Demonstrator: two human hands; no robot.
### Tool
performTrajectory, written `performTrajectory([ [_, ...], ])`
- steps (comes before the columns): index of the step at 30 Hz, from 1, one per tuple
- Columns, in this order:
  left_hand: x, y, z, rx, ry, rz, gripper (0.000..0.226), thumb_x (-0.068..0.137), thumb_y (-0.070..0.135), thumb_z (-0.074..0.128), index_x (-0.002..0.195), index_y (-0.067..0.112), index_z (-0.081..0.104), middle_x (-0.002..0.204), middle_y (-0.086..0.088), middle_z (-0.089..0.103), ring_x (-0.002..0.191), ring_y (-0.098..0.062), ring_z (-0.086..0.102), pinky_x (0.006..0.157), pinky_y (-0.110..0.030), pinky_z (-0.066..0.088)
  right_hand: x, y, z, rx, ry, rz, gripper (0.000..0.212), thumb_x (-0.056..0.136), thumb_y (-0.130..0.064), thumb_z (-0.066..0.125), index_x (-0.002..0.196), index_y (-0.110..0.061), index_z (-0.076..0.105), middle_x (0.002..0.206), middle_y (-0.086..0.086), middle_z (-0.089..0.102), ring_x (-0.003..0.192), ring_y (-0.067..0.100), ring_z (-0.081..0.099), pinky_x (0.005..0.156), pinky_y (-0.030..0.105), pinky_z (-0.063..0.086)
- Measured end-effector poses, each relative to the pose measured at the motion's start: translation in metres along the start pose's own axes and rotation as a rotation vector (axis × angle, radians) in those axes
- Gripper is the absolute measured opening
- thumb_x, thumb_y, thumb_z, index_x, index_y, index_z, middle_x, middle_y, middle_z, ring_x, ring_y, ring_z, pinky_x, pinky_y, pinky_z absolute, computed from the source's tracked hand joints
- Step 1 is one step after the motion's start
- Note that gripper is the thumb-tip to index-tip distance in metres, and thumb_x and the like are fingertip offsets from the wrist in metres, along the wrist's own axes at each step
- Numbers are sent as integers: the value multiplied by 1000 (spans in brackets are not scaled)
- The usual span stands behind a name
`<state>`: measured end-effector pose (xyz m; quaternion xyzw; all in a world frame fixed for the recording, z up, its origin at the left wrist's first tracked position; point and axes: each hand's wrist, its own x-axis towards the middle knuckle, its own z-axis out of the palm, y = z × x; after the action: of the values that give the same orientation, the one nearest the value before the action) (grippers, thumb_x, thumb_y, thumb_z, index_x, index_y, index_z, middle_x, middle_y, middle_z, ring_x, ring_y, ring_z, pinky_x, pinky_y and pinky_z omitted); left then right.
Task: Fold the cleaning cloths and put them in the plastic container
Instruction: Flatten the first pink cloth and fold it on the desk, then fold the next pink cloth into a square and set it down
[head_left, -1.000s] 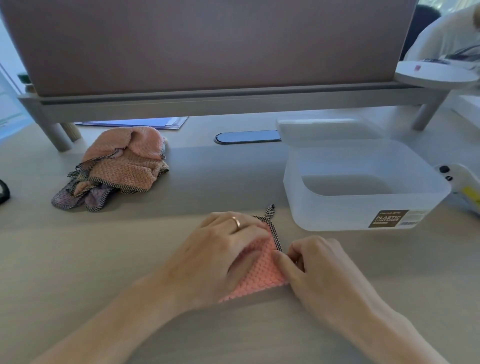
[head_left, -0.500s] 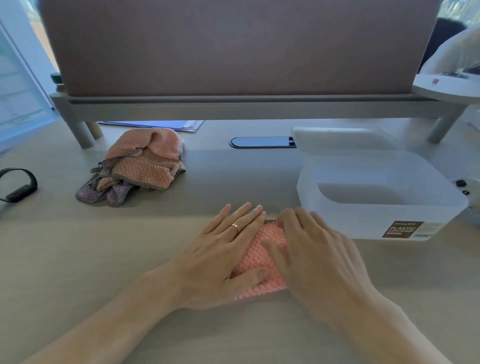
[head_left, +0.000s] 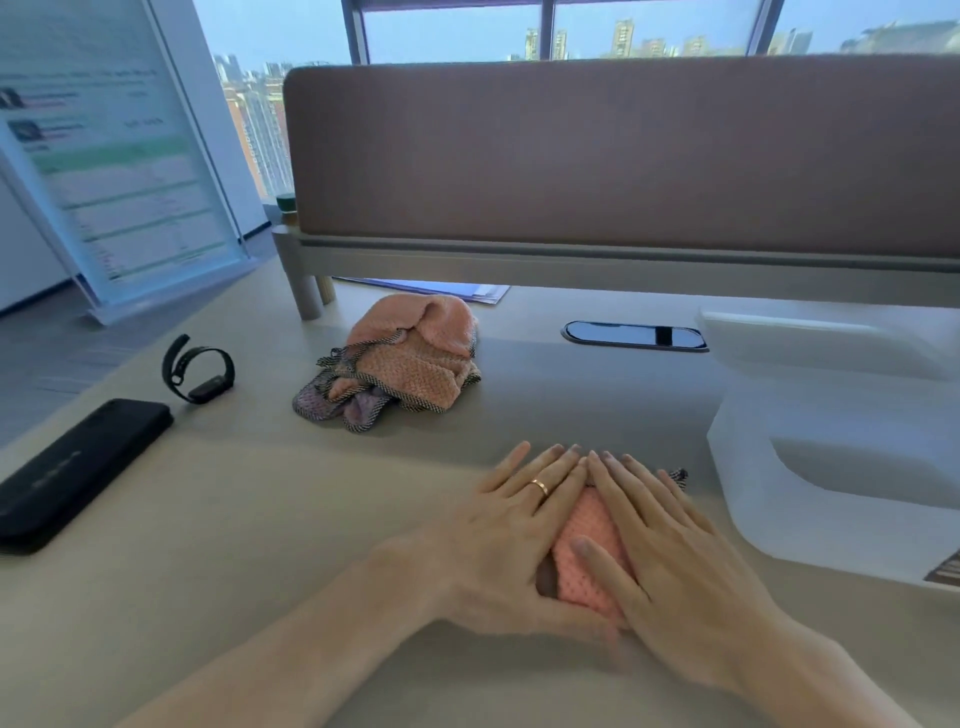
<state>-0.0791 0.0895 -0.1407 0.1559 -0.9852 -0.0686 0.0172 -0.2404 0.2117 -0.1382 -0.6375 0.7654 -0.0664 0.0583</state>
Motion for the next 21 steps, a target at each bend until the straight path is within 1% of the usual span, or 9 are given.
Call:
performTrajectory([
  [2,0,-19,-17,-126,28,-66,115,81,87,37,163,21,-10,171,9,-13,152,3,-22,128,-34,-9,0,-3,-8,20,39,24,96,71,-83,-27,156,-38,-25,166,-16,-26,151,2,-27,125,29,-12],
  [3,0,-33,-27,-224,84,-121,110,82,84,40,164,26,-5,171,13,-6,152,6,-17,127,-31,-6,-1,-5,-10,8,63,15,91,76,-84,-19,156,-40,-22,166,-15,-24,153,5,-24,125,31,-9],
  [5,4,-72,-48,-336,274,-260,93,87,74,51,162,33,17,167,11,22,152,0,13,126,-31,13,-4,-10,-7,-54,99,-39,81,92,-78,5,162,-37,6,171,-8,4,158,16,5,123,39,6],
  [7,12,-117,-61,-266,428,-393,66,92,55,62,151,31,45,158,7,41,144,-13,36,120,-36,29,-5,-12,5,-77,74,-70,74,97,-71,20,157,-30,36,164,-2,35,150,25,36,115,45,19],
  [10,27,-166,-73,-184,517,-465,33,93,31,66,124,19,70,136,1,63,123,-18,59,107,-36,46,6,-14,14,-82,42,-52,72,98,-70,22,150,-29,49,156,-3,49,142,25,49,112,48,24],
  [13,43,-188,-77,-94,487,-468,19,92,23,68,107,14,75,116,-3,73,102,-24,68,92,-43,55,24,-12,13,-80,42,-18,72,98,-71,19,152,-32,46,156,-5,48,144,25,47,113,46,22],
  [15,55,-195,-78,-16,412,-482,16,89,26,70,103,20,75,113,2,73,105,-23,66,92,-41,54,37,-12,7,-63,11,-2,76,95,-75,10,157,-38,33,164,-10,34,152,21,33,118,43,12],
  [18,75,-203,-72,73,264,-473,21,85,36,68,104,30,73,111,7,70,115,-22,59,100,-41,47,58,-3,2,-46,8,-23,85,82,-78,-7,160,-45,-2,168,-19,-5,157,11,-8,124,39,-9],
  [21,89,-206,-65,124,298,-447,16,90,40,64,103,34,73,114,7,69,117,-21,58,103,-43,45,68,-1,0,-55,8,-8,88,80,-78,-8,160,-43,-5,170,-17,-7,156,10,-14,124,39,-12],
])
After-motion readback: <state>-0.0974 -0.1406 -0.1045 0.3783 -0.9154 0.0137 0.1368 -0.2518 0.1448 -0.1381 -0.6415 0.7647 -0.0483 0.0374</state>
